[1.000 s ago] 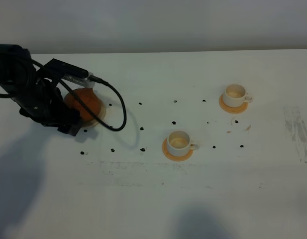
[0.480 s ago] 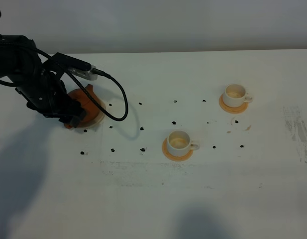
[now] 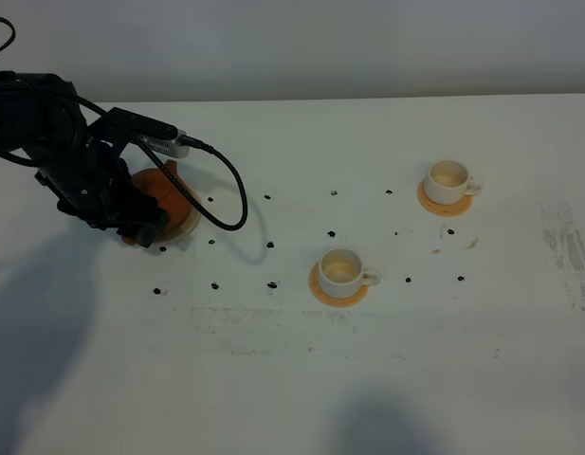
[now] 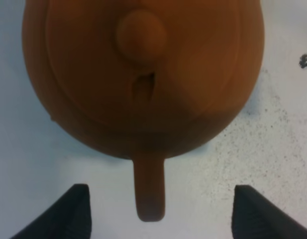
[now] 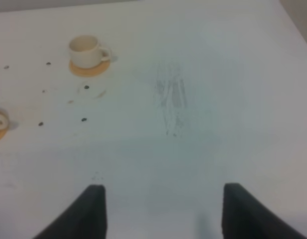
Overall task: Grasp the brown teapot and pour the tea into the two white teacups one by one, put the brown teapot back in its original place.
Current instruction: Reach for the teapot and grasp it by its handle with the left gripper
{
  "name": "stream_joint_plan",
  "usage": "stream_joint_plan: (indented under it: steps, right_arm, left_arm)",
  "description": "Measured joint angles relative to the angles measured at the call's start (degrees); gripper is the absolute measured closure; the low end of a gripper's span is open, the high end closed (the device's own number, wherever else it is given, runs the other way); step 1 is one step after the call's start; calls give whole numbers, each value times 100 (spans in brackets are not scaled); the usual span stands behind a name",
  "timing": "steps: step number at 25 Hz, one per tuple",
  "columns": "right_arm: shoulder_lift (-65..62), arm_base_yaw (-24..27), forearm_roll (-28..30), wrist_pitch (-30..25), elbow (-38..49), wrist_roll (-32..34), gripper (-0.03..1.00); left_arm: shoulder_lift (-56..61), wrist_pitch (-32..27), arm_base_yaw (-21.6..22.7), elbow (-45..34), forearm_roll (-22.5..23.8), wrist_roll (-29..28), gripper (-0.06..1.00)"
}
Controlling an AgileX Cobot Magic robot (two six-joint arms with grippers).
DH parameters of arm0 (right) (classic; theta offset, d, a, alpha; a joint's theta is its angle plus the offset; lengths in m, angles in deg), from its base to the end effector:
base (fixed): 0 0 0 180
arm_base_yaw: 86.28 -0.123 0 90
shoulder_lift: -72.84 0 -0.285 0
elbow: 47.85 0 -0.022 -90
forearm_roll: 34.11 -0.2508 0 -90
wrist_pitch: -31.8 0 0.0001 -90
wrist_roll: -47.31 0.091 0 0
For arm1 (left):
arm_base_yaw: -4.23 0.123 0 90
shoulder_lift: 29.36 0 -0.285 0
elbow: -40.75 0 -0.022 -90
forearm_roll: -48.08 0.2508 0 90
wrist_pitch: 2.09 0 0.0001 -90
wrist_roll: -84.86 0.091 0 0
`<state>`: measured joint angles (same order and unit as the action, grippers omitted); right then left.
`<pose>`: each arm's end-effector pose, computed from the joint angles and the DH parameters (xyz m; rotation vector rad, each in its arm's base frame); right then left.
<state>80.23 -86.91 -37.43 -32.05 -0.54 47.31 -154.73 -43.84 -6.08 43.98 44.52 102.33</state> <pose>-0.0109 0.0046 0.2791 -0.0169 2.0685 0.0763 0.4069 -0.0778 0.1532 0.6297 2.7875 -0.0431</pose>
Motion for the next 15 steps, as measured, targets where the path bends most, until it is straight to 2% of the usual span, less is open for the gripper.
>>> stream_joint_plan:
  steps: [9,15]
  right_arm:
    - [0,0,0,0,0,0,47]
    - [0,0,0,0,0,0,47]
  left_arm:
    - [0,48,0,44,0,-62,55]
    - [0,180,0,44,0,-177,57]
